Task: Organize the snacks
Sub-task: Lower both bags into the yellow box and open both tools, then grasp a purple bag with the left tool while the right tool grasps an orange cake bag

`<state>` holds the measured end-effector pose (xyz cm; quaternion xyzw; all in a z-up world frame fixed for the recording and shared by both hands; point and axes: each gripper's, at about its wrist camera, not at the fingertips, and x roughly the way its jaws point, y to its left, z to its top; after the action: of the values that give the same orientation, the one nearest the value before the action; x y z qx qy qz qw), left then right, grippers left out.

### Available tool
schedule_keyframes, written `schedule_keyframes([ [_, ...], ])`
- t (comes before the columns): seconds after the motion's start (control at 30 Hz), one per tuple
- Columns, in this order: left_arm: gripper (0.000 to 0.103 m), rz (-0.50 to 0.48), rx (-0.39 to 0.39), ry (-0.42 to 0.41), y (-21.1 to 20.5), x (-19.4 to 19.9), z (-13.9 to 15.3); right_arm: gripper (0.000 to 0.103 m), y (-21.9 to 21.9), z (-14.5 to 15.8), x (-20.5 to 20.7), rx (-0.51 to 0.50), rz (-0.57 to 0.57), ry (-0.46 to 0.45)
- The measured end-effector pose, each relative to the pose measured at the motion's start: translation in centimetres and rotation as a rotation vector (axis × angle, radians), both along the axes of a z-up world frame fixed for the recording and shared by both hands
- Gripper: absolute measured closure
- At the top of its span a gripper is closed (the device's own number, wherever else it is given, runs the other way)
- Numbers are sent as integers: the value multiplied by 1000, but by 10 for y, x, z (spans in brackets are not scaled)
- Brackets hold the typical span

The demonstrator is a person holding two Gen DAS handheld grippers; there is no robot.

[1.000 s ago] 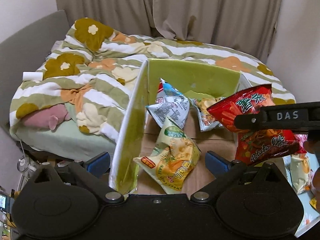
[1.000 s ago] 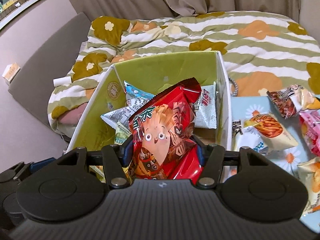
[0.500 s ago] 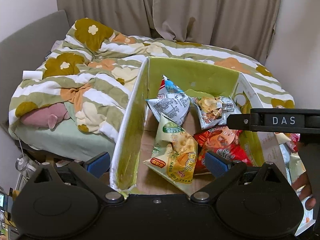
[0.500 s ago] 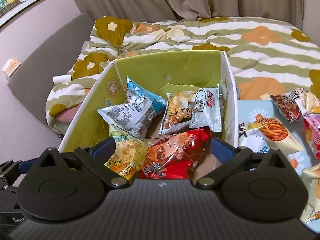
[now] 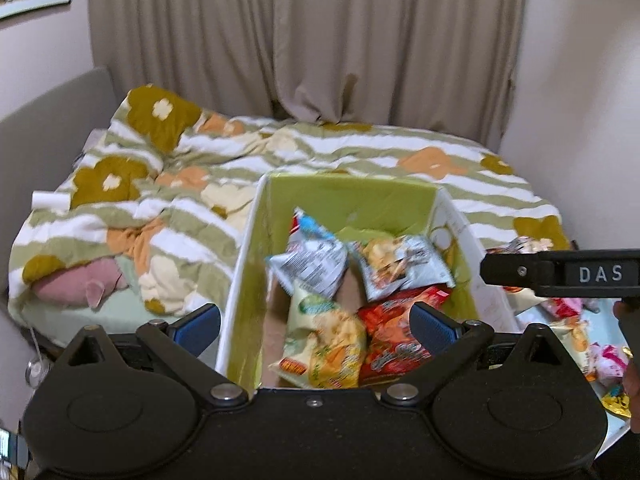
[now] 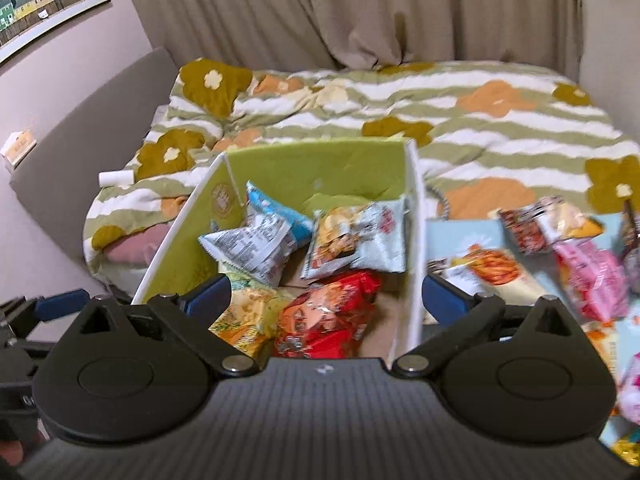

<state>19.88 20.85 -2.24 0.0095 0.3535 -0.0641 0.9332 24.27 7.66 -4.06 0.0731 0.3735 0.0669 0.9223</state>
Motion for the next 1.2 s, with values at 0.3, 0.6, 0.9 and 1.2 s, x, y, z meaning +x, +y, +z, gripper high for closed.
schedule_keyframes([
  [0.3, 1, -69, 0, -73, -45, -20, 20, 0, -56, 26, -35, -14, -76, -60],
  [0.6, 1, -64, 3, -38, -121, -44, 7, 0, -140, 20, -53, -38, -93, -40],
  [0.9, 1, 10, 25, 52, -198, -61, -34, 0, -206, -18, -57, -52, -48, 33],
  [1.2, 1, 69, 143, 58, -255, -63, -87, 0, -239, -61, -45, -75, 43, 99],
])
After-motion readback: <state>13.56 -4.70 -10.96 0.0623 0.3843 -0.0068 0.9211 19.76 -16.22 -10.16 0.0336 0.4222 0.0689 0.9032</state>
